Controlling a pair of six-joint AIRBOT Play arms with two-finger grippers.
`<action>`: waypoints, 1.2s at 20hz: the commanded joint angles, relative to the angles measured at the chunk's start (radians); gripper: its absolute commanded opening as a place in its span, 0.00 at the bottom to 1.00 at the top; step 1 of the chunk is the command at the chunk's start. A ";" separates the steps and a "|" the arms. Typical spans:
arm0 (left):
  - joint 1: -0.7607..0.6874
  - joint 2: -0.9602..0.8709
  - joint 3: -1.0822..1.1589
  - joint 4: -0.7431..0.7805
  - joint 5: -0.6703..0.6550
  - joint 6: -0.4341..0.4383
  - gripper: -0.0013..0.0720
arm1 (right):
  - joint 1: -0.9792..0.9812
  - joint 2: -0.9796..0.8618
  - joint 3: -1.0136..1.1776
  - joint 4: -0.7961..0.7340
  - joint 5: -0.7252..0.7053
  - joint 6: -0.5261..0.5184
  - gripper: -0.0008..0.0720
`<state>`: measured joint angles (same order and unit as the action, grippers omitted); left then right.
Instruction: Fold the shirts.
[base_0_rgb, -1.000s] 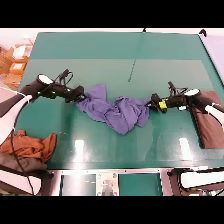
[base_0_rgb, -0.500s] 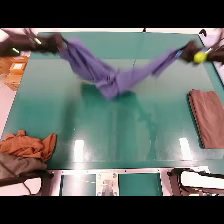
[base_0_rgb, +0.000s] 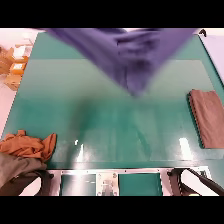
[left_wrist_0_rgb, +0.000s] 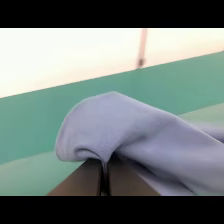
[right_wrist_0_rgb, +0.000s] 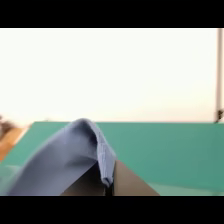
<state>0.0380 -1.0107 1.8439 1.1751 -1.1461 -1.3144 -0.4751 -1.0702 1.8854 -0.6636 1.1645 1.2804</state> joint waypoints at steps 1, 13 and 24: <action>0.001 0.042 -0.021 0.124 -0.111 -0.046 0.05 | -0.025 0.069 0.000 -0.082 0.035 -0.003 0.04; -0.010 0.028 -0.962 -0.085 0.426 0.019 0.05 | 0.199 -0.097 -0.792 -0.078 -0.337 -0.100 0.04; -0.009 -0.287 -0.872 -0.079 0.581 0.082 0.05 | 0.159 -0.491 -0.530 -0.007 -0.152 -0.042 0.41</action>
<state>0.0288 -1.2541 0.9302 1.0901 -0.5671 -1.2495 -0.2485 -1.5455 1.2766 -0.6754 0.8669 1.1946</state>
